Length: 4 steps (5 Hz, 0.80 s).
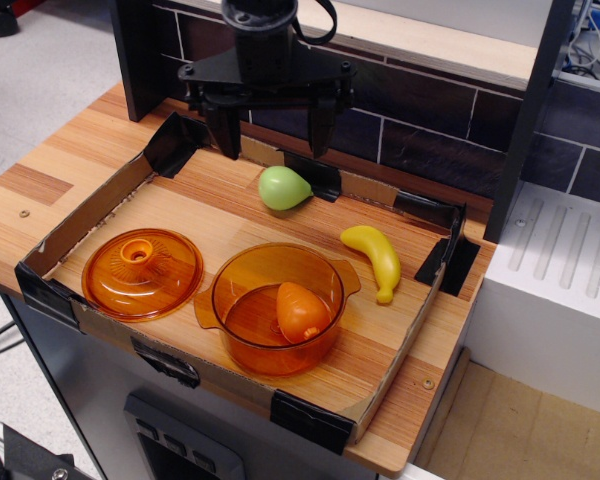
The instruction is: Take carrot out of pot
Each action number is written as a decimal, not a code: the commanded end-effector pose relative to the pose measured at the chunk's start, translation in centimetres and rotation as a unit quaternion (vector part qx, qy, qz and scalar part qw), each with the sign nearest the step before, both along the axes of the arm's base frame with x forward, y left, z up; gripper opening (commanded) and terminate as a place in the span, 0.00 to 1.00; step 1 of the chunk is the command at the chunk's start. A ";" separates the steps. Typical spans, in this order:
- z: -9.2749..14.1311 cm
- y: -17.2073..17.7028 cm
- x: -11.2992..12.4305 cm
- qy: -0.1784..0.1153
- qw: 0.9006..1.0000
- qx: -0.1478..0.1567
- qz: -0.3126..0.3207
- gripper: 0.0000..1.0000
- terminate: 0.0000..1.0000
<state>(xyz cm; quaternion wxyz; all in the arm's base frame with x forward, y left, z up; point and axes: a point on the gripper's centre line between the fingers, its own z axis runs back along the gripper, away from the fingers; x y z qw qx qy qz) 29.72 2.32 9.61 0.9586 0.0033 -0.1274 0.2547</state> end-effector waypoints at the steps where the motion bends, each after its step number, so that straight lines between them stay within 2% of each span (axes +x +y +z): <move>1: 0.0 -2.6 -4.0 0.009 0.995 -0.021 0.100 1.00 0.00; 2: -1.1 -4.1 -5.6 0.043 0.988 -0.046 0.140 1.00 0.00; 3: -2.3 -4.9 -6.3 0.053 0.984 -0.060 0.161 1.00 0.00; 4: -3.7 -5.2 -6.4 0.050 0.981 -0.067 0.173 1.00 0.00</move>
